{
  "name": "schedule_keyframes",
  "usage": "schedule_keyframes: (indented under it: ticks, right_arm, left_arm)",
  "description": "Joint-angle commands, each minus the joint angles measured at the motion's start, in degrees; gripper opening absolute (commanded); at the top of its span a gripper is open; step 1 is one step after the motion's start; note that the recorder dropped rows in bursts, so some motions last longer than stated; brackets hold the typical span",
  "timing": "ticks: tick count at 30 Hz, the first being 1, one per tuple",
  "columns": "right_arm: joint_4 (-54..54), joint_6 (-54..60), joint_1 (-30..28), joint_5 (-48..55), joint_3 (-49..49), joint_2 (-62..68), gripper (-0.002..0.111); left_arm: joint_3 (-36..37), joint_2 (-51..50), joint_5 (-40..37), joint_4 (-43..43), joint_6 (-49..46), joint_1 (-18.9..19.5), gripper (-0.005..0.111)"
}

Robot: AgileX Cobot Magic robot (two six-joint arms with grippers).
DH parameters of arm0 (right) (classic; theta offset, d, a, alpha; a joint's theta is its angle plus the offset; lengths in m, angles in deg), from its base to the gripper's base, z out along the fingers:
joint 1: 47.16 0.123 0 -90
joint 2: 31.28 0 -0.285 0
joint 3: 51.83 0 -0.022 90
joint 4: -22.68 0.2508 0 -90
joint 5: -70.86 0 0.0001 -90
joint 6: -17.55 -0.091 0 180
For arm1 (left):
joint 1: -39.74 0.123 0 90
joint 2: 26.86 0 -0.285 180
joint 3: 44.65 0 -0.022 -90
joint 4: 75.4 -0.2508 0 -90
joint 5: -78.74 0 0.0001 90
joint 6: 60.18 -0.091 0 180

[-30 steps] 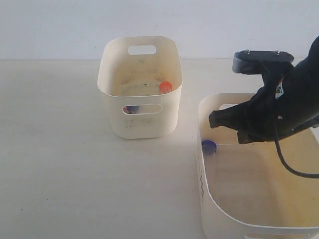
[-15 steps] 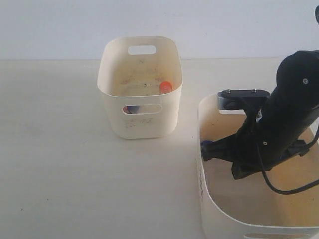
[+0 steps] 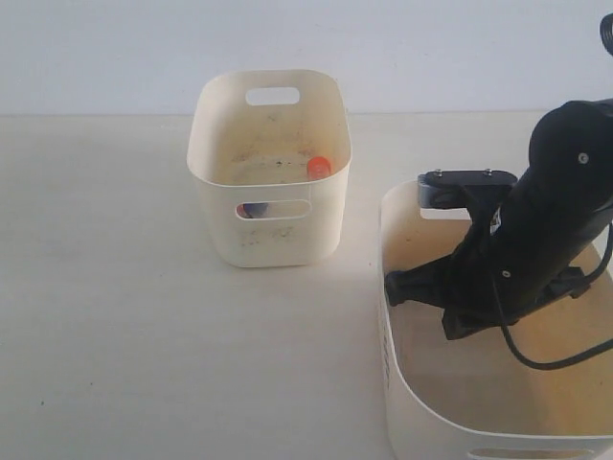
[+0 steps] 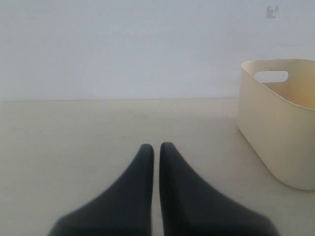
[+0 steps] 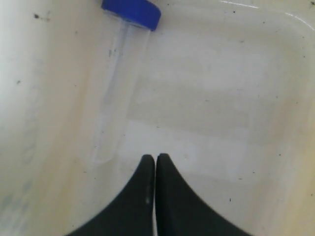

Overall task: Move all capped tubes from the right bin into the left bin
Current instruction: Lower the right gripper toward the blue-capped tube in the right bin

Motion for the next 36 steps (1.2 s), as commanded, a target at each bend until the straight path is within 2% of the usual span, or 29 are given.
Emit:
schedule_keyframes:
  ticks: [1,36]
  right_arm:
    - [-0.49,0.15,-0.19,-0.7,0.06,0.13,0.0]
    - [-2.72,-1.26,-0.19,-1.67,0.06,0.13,0.0]
  left_arm:
    - [-0.12,-0.23,0.38,0.19,0.24,-0.41,0.004]
    - [-0.12,-0.23,0.38,0.19,0.24,-0.41,0.004]
